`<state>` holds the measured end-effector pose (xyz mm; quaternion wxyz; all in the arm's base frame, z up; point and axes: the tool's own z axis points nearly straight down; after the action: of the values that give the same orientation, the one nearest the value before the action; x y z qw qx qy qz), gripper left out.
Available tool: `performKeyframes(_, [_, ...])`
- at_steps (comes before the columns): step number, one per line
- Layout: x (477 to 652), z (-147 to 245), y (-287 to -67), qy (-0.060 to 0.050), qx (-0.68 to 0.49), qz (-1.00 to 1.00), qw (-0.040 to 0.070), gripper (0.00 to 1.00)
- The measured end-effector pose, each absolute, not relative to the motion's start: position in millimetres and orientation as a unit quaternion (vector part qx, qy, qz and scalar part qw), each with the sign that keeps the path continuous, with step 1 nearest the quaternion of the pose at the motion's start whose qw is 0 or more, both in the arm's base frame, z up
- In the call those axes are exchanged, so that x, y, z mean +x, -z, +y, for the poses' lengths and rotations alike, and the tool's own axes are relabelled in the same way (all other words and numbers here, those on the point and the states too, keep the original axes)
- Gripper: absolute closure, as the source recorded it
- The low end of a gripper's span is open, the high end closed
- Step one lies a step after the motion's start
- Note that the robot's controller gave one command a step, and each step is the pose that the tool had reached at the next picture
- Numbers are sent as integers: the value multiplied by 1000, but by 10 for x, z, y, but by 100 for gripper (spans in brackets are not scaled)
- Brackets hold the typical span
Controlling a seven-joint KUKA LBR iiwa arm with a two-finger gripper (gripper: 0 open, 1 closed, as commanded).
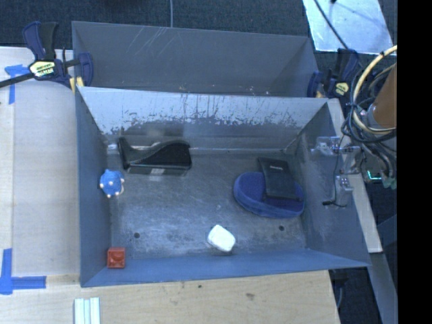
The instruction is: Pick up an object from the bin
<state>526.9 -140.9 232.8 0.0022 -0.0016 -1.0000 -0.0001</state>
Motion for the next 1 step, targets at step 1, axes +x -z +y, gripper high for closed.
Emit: performKeyframes(1, [5260, -1580, -686, 0, 77, -997, -4, 0])
